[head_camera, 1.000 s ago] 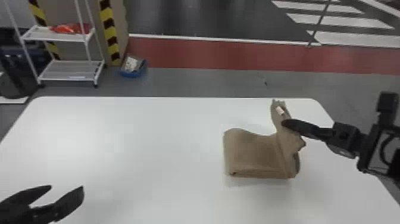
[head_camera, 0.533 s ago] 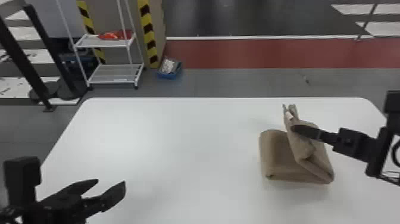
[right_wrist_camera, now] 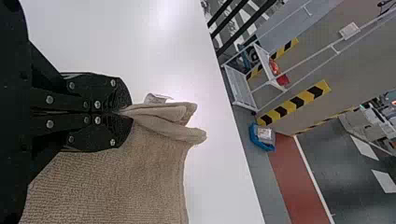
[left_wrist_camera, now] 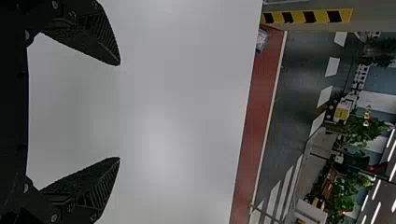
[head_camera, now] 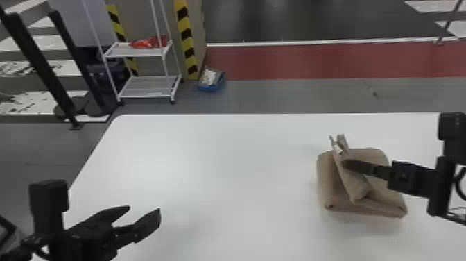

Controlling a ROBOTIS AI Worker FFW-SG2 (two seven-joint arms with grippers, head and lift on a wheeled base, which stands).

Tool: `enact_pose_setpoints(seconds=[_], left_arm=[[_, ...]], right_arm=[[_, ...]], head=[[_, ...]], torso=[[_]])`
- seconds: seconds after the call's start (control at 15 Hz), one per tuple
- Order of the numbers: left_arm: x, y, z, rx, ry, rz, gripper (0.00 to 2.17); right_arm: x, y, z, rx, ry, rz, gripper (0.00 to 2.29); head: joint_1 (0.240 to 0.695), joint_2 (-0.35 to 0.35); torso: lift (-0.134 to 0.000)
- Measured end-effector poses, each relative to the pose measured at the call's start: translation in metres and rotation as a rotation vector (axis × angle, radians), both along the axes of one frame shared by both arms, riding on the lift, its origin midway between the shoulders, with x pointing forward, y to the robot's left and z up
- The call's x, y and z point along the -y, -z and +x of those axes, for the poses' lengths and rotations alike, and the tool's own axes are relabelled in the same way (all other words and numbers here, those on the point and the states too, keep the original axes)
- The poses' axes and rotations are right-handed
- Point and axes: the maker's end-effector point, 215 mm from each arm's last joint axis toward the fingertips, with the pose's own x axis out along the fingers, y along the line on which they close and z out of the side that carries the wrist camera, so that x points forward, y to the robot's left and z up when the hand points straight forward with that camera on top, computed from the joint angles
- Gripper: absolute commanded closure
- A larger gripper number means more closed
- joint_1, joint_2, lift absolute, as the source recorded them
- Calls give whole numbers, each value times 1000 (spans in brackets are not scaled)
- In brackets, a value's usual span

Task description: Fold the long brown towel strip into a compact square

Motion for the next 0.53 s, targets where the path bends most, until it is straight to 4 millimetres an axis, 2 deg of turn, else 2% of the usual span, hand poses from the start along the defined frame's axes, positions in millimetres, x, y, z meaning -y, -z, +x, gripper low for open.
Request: enact_pose_setpoints(seconds=[0.07, 0.13, 0.2, 0.4, 0.53], left_arm=[[0, 0, 0, -1, 1, -1, 178], [1, 1, 0, -1, 2, -2, 178], [1, 1, 0, -2, 3, -3, 178], [2, 1, 0, -2, 5, -3, 178], [1, 0, 0, 0, 4, -2, 178]], right_arm=[[1, 1, 0, -3, 3, -6, 711], [2, 3, 0, -5, 5, -12, 194], [2, 6, -1, -13, 9, -22, 12], [-8, 13, -6, -27, -10, -25, 26], [-5, 12, -7, -23, -2, -6, 39]], head=[[695, 98], [695, 96], [695, 96], [695, 105], [695, 106]], torso=[[-125], [-125], [-125], [-125], [-125]])
